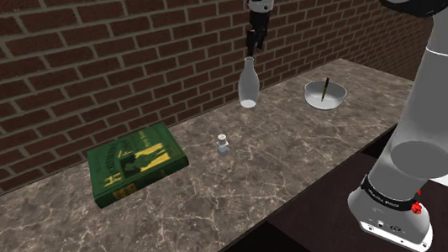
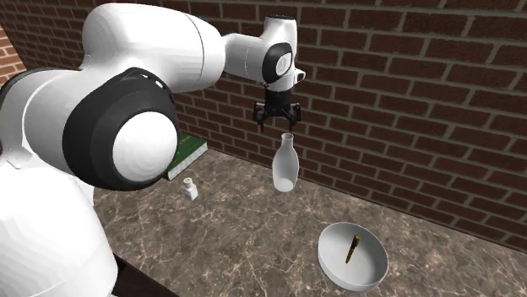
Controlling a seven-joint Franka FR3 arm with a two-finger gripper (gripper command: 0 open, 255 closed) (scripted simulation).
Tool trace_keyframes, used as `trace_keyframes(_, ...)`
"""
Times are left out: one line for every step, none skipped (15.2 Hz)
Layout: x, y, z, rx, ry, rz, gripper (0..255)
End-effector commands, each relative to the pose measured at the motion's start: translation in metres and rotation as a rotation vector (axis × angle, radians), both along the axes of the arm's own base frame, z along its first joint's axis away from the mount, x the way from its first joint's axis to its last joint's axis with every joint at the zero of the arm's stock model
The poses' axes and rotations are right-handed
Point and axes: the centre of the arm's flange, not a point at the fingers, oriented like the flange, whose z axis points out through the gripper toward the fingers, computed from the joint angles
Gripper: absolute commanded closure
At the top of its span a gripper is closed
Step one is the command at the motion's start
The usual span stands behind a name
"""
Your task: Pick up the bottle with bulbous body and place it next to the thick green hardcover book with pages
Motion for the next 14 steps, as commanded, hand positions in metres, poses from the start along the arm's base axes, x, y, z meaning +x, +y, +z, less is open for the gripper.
trace_keyframes(0.022, -0.015, -0.017, 0.011, 0.006, 0.001, 0)
trace_keyframes(0.032, -0.022, -0.024, 0.016, 0.009, 0.001, 0)
trace_keyframes(0.042, -0.029, -0.03, 0.021, 0.012, 0.001, 0)
trace_keyframes(0.052, -0.036, -0.037, 0.026, 0.015, 0.002, 0)
trace_keyframes(0.061, -0.041, -0.042, 0.031, 0.018, 0.002, 0)
trace_keyframes(0.061, -0.041, -0.048, 0.031, 0.018, 0.002, 0)
trace_keyframes(0.062, -0.041, -0.053, 0.031, 0.018, 0.002, 0)
trace_keyframes(0.062, -0.041, -0.058, 0.031, 0.018, 0.002, 0)
trace_keyframes(0.063, -0.04, -0.063, 0.031, 0.018, 0.002, 0)
trace_keyframes(0.063, -0.04, -0.069, 0.031, 0.018, 0.002, 0)
trace_keyframes(0.063, -0.04, -0.074, 0.031, 0.018, 0.002, 0)
trace_keyframes(0.064, -0.04, -0.079, 0.031, 0.018, 0.002, 0)
trace_keyframes(0.064, -0.04, -0.082, 0.031, 0.018, 0.002, 0)
trace_keyframes(0.064, -0.04, -0.082, 0.031, 0.018, 0.002, 0)
